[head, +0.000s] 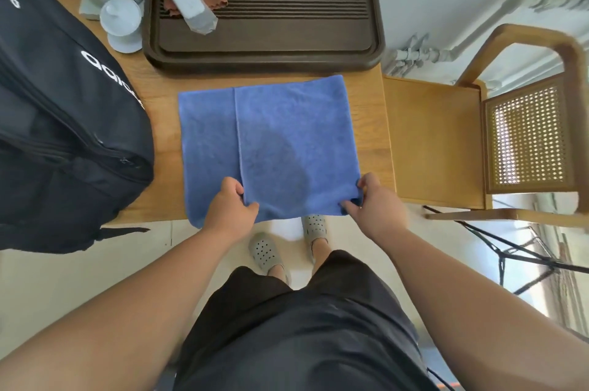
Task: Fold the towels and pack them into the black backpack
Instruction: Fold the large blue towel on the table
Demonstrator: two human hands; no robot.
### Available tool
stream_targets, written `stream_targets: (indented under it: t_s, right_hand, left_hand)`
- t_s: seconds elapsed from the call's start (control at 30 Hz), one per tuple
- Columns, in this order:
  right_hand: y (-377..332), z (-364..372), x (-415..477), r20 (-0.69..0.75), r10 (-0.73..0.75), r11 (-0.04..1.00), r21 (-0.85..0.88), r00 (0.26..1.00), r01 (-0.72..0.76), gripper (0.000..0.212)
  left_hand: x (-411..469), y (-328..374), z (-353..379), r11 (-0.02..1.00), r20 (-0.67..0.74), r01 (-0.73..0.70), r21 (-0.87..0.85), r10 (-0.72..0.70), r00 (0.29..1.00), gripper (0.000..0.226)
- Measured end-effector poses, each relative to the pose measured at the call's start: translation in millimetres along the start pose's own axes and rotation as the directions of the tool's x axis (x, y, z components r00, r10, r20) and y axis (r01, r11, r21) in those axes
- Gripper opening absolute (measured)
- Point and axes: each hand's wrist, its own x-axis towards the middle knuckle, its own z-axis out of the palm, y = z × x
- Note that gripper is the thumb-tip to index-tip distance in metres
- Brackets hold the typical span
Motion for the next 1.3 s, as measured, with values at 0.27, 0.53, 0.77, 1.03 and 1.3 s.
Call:
stream_targets:
  t_s: [0.27,0.53,0.77,1.03,1.3]
  right_hand:
    - [-15,2,5,-0.008,-0.032,0.999,0.04,0.999,0.032,0.046]
    - [7,5,-5,-0.088,0.033,0.997,0.072,0.996,-0.027,0.074]
    - [8,15,-4,-0.037,0.069,0.995,0.072,0.997,-0.066,0.055]
    - [18,19,-6,-0.087,0.031,0.994,0.103,0.996,-0.022,0.043]
    - [34,18,-5,-0.026,-0.02,0.88,0.474,0.999,0.03,0.019]
  left_hand:
    - [-2,-3,-4,1.0,0.078,-0.001,-0.008,0.002,0.997,0.02]
    - [7,-6,-4,0.994,0.124,-0.029,0.109,0.015,0.992,0.01]
    - [5,-2,3,0.994,0.043,0.009,0.113,-0.014,0.999,0.01]
    - [0,1,7,0.992,0.001,0.018,0.122,-0.018,1.0,0.011]
    - [-1,-5,-1,0.994,-0.04,0.082,-0.073,-0.085,0.996,0.018]
